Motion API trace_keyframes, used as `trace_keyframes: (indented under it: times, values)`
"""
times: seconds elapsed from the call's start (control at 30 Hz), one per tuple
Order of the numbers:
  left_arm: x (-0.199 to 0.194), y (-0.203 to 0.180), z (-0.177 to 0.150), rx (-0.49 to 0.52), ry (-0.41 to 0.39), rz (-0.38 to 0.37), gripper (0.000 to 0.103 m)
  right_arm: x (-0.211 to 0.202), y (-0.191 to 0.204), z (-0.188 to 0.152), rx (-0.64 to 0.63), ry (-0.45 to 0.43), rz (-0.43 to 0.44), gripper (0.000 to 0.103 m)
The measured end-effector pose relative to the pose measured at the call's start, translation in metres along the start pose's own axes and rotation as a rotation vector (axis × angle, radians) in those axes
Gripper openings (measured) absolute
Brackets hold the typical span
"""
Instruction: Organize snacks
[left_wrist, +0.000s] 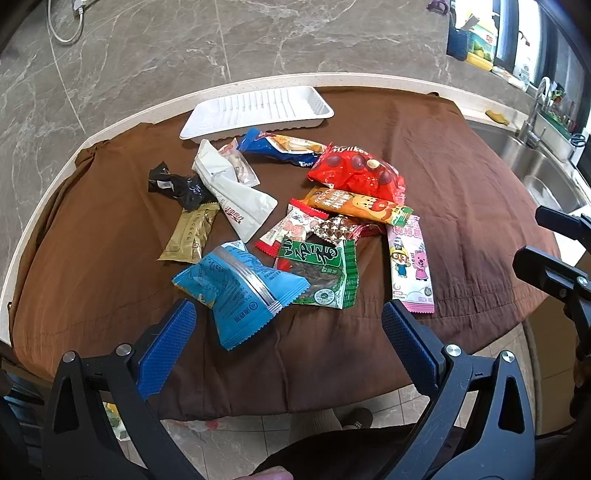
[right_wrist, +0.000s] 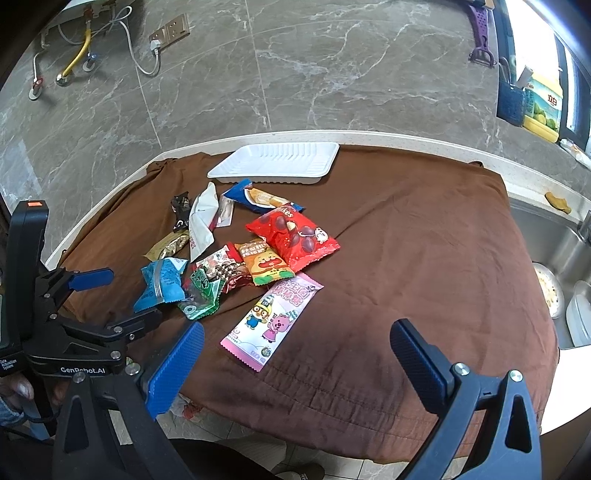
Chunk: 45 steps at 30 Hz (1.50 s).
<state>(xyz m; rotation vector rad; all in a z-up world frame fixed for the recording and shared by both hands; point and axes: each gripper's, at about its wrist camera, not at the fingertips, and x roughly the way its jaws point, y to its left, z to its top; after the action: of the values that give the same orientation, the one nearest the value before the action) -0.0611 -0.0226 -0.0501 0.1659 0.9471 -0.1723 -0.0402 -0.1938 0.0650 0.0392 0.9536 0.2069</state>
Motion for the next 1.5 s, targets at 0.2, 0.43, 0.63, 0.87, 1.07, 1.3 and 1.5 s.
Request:
trace_keyframes:
  times: [0.2, 0.43, 0.63, 0.87, 1.07, 1.3, 1.5]
  values:
    - [-0.0007, 0.0010, -0.0023, 0.002, -0.004, 0.005, 0.102, -0.0001, 0.0022, -0.0001, -0.002, 0.000, 0.003, 0.103]
    - [-0.0004, 0.0011, -0.0025, 0.002, -0.004, 0.004, 0.102, 0.0000, 0.0026, 0.0002, -0.001, 0.000, 0.003, 0.103]
    - [-0.0003, 0.0009, -0.0029, 0.001, -0.004, 0.005, 0.102, 0.0003, 0.0025, 0.0001, -0.002, 0.000, 0.003, 0.103]
    - [-0.0002, 0.0008, -0.0030, 0.001, -0.005, 0.004, 0.102, 0.0007, 0.0023, -0.0002, -0.001, 0.001, 0.003, 0.103]
    - [-0.0001, 0.0008, -0.0032, 0.001, -0.004, 0.004, 0.102, 0.0013, 0.0031, 0.0000, -0.002, 0.001, 0.003, 0.103]
    - [-0.0001, 0.0008, -0.0032, 0.001, -0.004, 0.005, 0.102, 0.0012, 0.0037, 0.0000, 0.000, 0.001, 0.003, 0.103]
    - [-0.0002, 0.0007, -0.0031, 0.001, -0.005, 0.006, 0.102, 0.0014, 0.0026, 0.0004, -0.001, 0.002, 0.003, 0.103]
